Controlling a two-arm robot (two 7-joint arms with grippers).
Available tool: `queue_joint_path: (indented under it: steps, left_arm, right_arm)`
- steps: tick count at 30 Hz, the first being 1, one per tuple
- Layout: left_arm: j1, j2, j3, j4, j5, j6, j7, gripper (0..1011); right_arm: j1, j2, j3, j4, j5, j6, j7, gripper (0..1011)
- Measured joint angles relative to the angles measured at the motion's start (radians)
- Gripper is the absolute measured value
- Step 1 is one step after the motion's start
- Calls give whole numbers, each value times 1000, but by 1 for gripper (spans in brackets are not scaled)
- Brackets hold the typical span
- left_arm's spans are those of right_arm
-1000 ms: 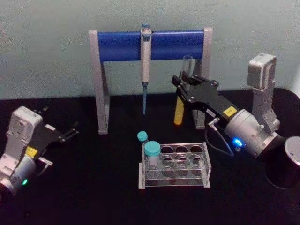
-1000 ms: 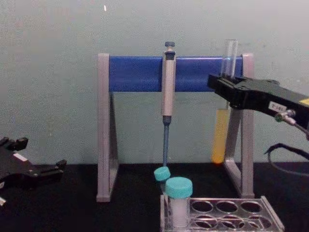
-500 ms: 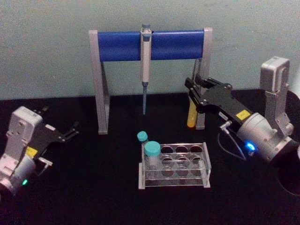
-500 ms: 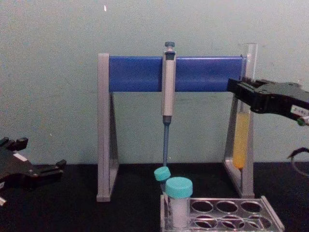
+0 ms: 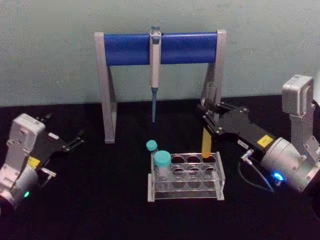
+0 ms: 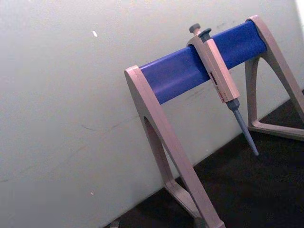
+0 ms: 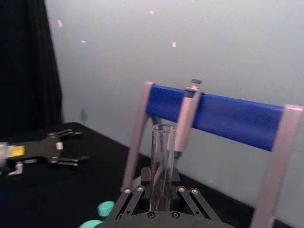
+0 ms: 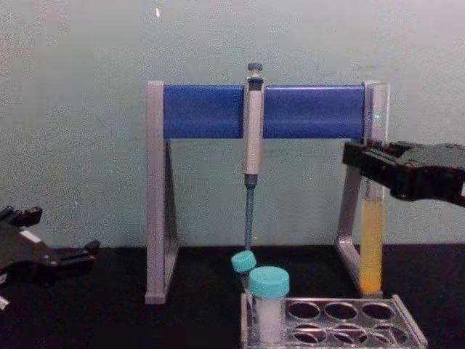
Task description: Pick up the test tube from the test tube rack, shake it, then place it back into the test tube rack.
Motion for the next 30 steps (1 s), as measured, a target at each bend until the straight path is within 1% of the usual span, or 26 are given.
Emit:
queue_joint_path:
  steps: [4, 8, 11, 14, 17, 19, 23, 30]
  left_arm:
    - [0, 0, 0, 0, 0, 0, 0, 1010]
    - [0, 0, 0, 0, 0, 0, 0, 1009]
    - [0, 0, 0, 0, 0, 0, 0, 1010]
    - [0, 0, 0, 0, 0, 0, 0, 1010]
    - [0, 0, 0, 0, 0, 0, 0, 1010]
    - [0, 0, 0, 0, 0, 0, 0, 1010]
    - [0, 0, 0, 0, 0, 0, 0, 1010]
    - [0, 0, 0, 0, 0, 0, 0, 1010]
  right_arm:
    - [-1, 6, -15, -10, 22, 4, 30, 232]
    - [22, 1, -39, 6, 44, -5, 61, 232]
    - [41, -6, -52, 23, 49, -15, 71, 232]
    - [78, -19, -71, 60, 48, -33, 79, 232]
    - [101, -29, -79, 87, 46, -44, 80, 232]
    - [131, -44, -88, 124, 40, -56, 80, 232]
    - [161, -59, -94, 169, 34, -66, 76, 232]
    - [180, -69, -86, 206, 27, -72, 58, 232]
